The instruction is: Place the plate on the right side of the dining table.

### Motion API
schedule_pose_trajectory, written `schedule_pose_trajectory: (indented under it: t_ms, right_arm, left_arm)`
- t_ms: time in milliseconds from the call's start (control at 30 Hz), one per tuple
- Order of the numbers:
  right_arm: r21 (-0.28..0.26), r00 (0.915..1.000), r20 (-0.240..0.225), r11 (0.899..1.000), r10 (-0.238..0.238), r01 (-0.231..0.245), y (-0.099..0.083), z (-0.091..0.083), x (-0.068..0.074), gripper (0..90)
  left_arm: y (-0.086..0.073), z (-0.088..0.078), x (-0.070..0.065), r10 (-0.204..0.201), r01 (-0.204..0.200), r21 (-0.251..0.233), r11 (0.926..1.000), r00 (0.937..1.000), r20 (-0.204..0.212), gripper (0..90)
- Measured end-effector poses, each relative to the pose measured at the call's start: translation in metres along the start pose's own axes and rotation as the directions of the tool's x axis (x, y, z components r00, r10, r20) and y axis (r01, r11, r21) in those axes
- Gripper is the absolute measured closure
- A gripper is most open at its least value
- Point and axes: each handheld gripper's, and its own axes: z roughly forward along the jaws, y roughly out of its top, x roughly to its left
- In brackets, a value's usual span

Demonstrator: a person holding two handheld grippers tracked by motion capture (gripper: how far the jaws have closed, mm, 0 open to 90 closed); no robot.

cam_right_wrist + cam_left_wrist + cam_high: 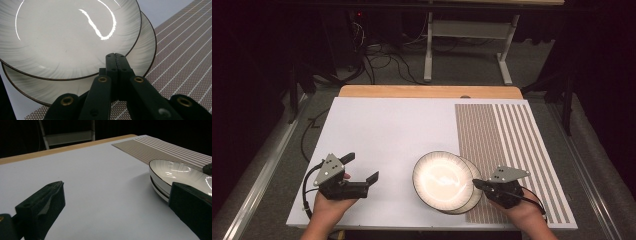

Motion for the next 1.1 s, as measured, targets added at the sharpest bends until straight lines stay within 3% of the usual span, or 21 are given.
schedule_pose_trajectory:
  t_ms: [467, 1100]
  right_arm:
    - [0.005, 1.0000, -0.005, 1.000, 0.000, 0.000, 0.0006, 0.0016, 0.0002, 90.0]
    - [0.009, 0.9997, -0.021, 1.000, -0.010, 0.011, 0.0020, 0.0053, 0.0037, 90.0]
  left_arm:
    - [0.0005, 0.0017, -0.0023, -0.002, 0.002, 0.002, 1.0000, 0.9995, 0.031, 2.9]
    - [0.0011, 0.0023, -0.0064, 0.005, -0.005, -0.013, 0.9999, 0.9996, 0.027, 3.3]
